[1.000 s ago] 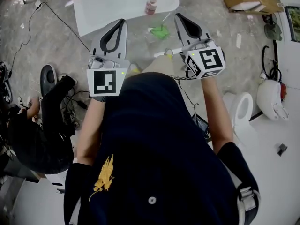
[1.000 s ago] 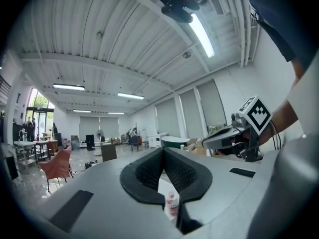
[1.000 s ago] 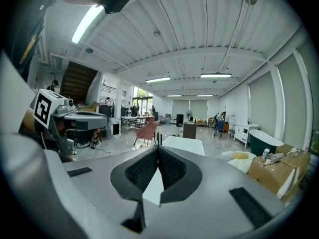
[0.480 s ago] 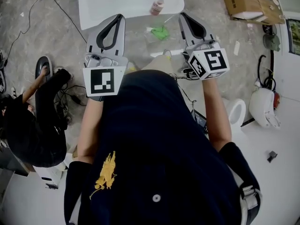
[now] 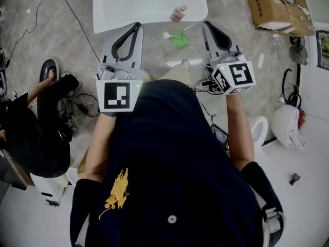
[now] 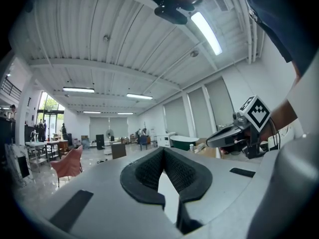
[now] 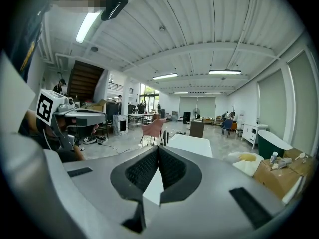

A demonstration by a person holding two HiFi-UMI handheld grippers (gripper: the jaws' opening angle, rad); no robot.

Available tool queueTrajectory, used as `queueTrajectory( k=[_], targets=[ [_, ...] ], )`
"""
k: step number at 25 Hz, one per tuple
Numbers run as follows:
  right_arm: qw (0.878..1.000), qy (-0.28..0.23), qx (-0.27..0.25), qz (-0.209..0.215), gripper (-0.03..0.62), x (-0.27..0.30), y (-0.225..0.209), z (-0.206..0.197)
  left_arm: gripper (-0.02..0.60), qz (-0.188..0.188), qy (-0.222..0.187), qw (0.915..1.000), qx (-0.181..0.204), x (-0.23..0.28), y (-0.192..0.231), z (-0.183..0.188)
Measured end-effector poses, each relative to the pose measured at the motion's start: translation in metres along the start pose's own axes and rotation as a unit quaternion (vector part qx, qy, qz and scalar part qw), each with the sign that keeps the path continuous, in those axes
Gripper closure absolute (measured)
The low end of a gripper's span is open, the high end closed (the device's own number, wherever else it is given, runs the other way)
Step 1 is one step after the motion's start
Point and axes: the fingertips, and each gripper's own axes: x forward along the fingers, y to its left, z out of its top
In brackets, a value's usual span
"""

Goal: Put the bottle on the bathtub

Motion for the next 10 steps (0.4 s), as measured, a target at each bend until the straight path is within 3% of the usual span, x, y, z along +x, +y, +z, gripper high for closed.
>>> queueTrajectory(
  k=[10],
  targets=[
    [1.000,0.011,-0.009,0.010,0.592,0.0099,0.0015,-0.0033,0.563,-0.012,0.001,0.9999,0.002,0.0004,-0.0030,-0.0082]
  ],
)
